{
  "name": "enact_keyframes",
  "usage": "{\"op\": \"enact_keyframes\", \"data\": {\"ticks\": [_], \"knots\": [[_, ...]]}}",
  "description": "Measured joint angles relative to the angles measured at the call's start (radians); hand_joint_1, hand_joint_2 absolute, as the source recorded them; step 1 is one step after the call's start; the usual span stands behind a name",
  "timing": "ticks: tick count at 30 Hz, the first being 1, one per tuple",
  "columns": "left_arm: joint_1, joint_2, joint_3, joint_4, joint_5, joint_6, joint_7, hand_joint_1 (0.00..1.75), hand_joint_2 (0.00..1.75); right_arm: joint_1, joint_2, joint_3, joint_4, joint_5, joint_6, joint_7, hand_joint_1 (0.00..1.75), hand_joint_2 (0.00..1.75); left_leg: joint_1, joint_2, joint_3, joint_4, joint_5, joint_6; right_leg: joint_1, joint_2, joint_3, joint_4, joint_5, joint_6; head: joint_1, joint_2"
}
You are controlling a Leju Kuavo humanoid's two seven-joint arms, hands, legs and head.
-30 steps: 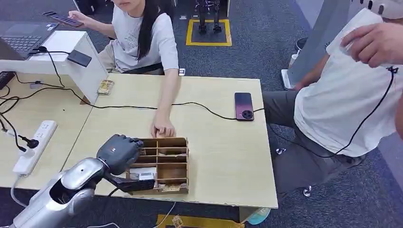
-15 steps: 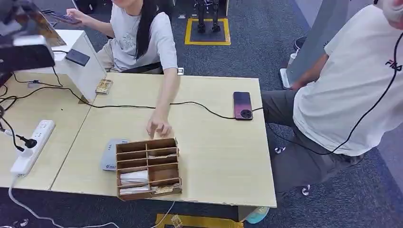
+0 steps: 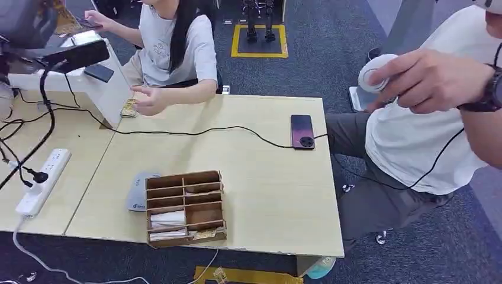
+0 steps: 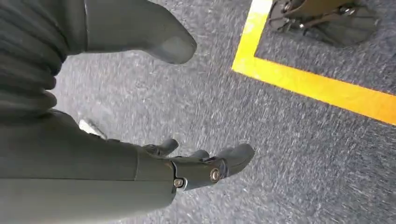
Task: Pass the card to the sensor for recognition and then transmit it.
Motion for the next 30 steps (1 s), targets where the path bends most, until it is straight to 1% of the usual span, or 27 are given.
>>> {"op": "enact_keyframes", "data": {"ticks": [2,3,4,6,9,13,18,20,24,27,30], "knots": [[0.021,-0.074,0.035,0.067,-0.1,0.021,0.013,1.75,1.75,0.0,0.0,0.0,0.0,0.017,0.002,0.003,0.0,1.75,0.0,0.0,0.0,0.0,0.0,0.0,0.0,0.0,0.0,0.0,0.0,0.0,0.0,0.0],[0.03,-0.101,0.047,0.091,-0.143,0.035,0.022,1.75,1.75,-0.001,0.0,0.0,0.0,0.024,0.003,0.005,0.0,1.75,0.0,0.0,0.0,0.0,0.0,0.0,0.0,0.0,0.0,0.0,0.0,0.0,0.0,0.0],[0.038,-0.142,0.068,0.124,-0.204,0.053,0.035,1.75,1.75,-0.001,0.0,0.0,0.0,0.034,0.005,0.011,0.0,1.75,0.0,-0.001,0.0,0.0,0.0,0.0,0.0,0.0,0.0,0.0,0.0,0.0,0.0,0.0],[0.053,-0.215,0.108,0.172,-0.285,0.075,0.053,1.75,1.75,-0.002,0.0,0.0,0.0,0.048,0.012,0.018,0.0,1.75,0.0,-0.001,-0.001,0.0,0.0,0.0,0.0,0.0,0.0,0.0,0.0,0.0,0.0,0.0],[0.075,-0.299,0.168,0.225,-0.374,0.08,0.068,1.75,1.75,-0.002,0.0,0.0,0.0,0.058,0.014,0.018,0.0,1.75,0.0,-0.001,-0.001,0.0,0.0,0.0,0.0,0.0,0.0,0.0,0.0,0.0,0.0,0.0],[0.101,-0.372,0.231,0.274,-0.427,0.091,0.062,1.75,1.75,-0.002,0.0,0.0,0.0,0.067,0.014,0.017,0.0,1.75,0.0,0.0,-0.001,0.0,0.0,0.0,0.0,0.0,-0.001,0.0,0.0,0.0,0.0,0.0],[0.132,-0.42,0.301,0.311,-0.455,0.091,0.017,1.75,1.75,-0.002,0.0,-0.003,0.0,0.084,0.015,0.021,0.0,1.75,0.0,0.0,-0.001,0.0,0.0,0.0,0.0,0.0,-0.002,0.0,0.0,0.0,0.0,0.0],[0.145,-0.431,0.319,0.32,-0.463,0.091,0.0,0.0,1.75,-0.001,0.0,-0.005,0.0,0.085,0.018,0.025,0.0,1.75,0.0,0.0,-0.002,0.0,0.0,0.0,0.0,0.001,-0.002,0.0,0.0,0.0,0.0,0.0],[0.166,-0.449,0.361,0.332,-0.464,0.098,-0.018,0.0,1.75,-0.001,0.0,-0.012,0.0,0.1,0.018,0.027,0.0,1.75,0.0,0.001,-0.002,0.0,0.0,0.0,0.0,0.001,-0.002,0.0,0.0,0.0,0.0,0.0],[0.193,-0.452,0.385,0.33,-0.459,0.121,-0.031,0.0,1.75,-0.001,0.0,-0.015,0.0,0.103,0.018,0.026,0.0,1.75,0.0,0.0,-0.002,0.0,0.0,0.0,0.0,0.001,-0.002,0.0,0.0,0.0,0.0,0.0],[0.248,-0.451,0.444,0.296,-0.46,0.144,-0.031,0.0,1.75,0.0,0.0,-0.027,0.0,0.117,0.018,0.026,0.0,1.75,0.0,0.003,-0.002,0.0,0.0,0.0,0.0,0.003,-0.002,0.0,0.0,0.0,0.0,0.0]]}}
